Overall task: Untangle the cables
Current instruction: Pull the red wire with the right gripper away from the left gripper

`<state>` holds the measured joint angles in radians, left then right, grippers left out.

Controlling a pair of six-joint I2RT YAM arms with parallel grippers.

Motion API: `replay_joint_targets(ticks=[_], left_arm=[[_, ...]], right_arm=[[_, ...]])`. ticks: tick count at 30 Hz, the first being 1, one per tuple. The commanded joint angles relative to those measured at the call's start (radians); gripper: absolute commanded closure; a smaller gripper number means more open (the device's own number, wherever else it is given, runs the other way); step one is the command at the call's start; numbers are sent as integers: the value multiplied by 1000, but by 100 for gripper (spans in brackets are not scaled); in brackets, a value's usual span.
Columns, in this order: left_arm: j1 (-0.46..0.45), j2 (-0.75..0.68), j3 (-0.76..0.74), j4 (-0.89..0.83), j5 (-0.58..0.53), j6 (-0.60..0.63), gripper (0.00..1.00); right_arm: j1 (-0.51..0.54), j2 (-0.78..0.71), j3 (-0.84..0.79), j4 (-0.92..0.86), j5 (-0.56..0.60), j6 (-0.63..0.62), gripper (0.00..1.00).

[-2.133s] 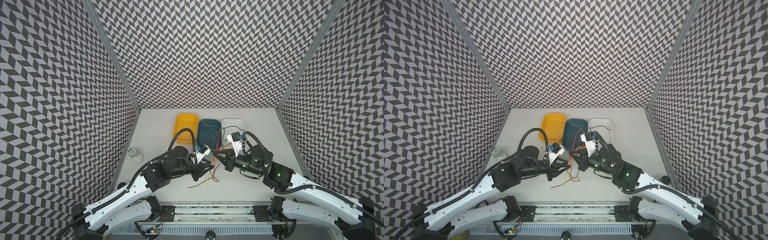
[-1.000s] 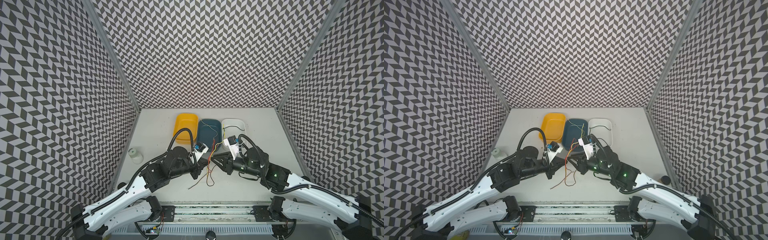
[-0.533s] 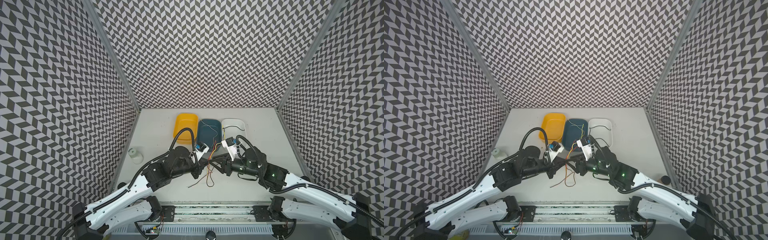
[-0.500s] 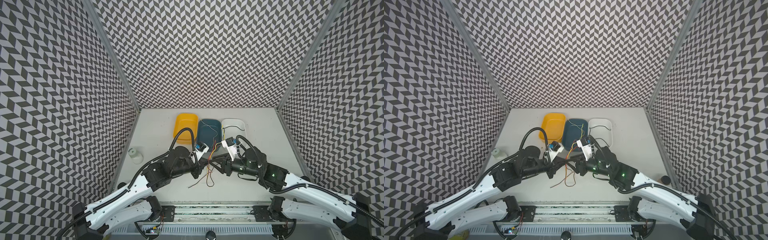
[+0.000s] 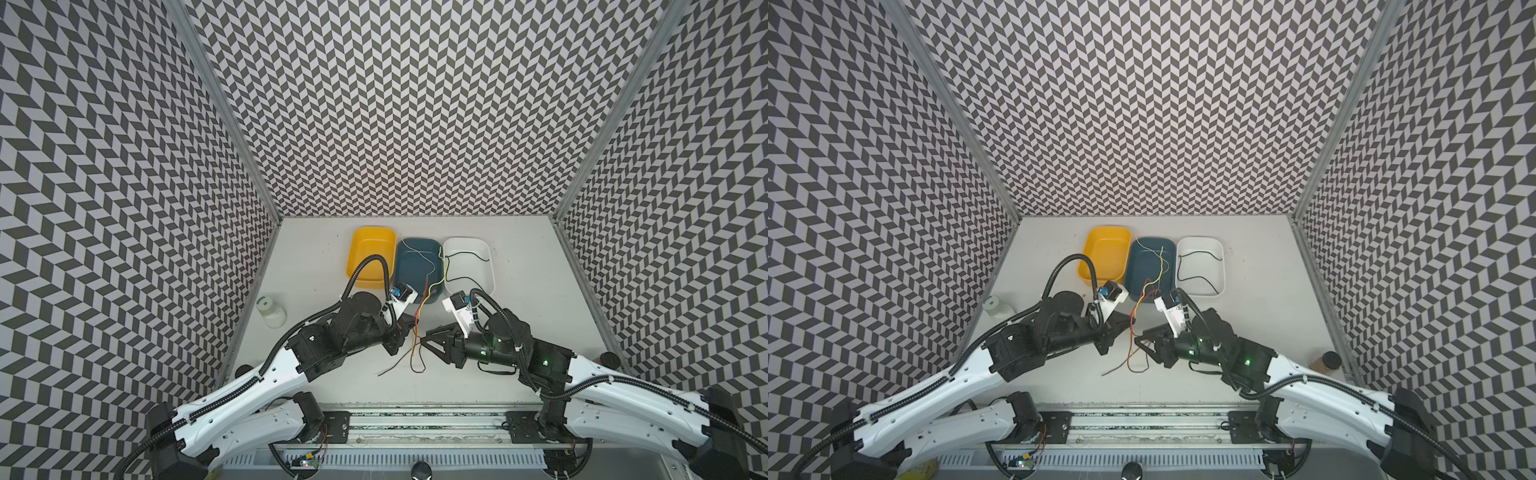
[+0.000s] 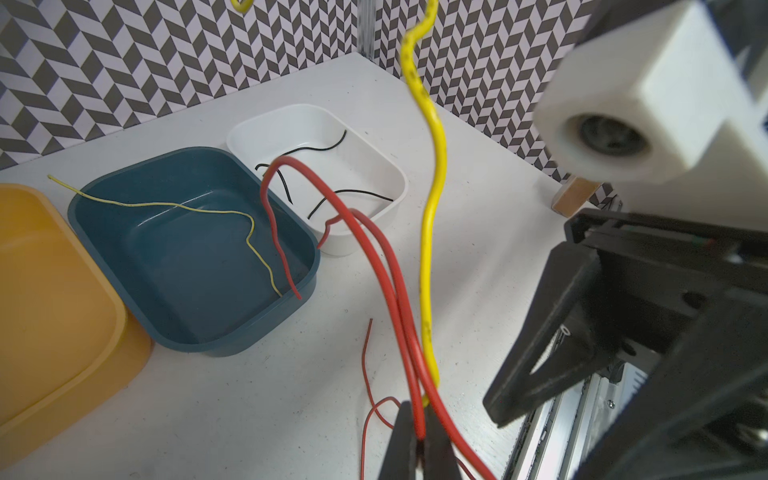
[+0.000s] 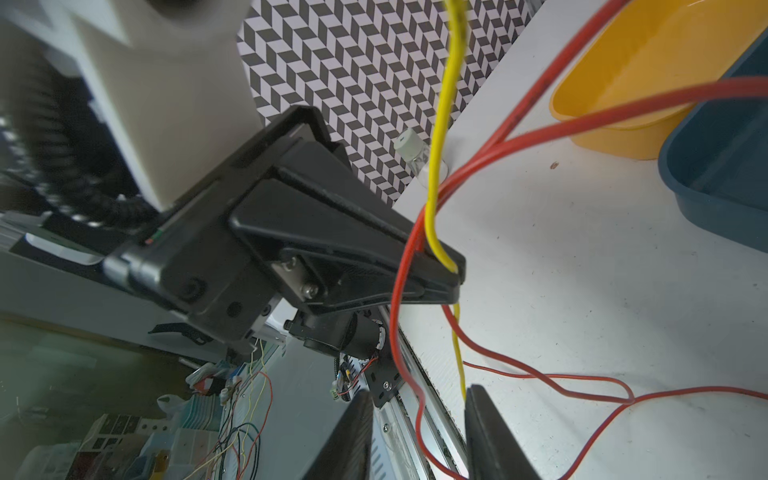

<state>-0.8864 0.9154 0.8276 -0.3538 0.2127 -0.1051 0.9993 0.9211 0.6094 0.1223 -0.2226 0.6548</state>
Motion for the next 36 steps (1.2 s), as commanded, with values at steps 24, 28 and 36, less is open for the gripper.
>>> replay_joint_targets(ticks=[24, 28, 36], left_arm=[[3, -3, 35, -9, -28, -1, 100], [3, -3, 36, -9, -29, 1, 100], [1, -10, 39, -24, -62, 8, 100]], right_arm=[[52, 130, 64, 98, 107, 0, 75], [52, 112, 58, 84, 132, -5, 85], [52, 55, 58, 32, 165, -22, 98]])
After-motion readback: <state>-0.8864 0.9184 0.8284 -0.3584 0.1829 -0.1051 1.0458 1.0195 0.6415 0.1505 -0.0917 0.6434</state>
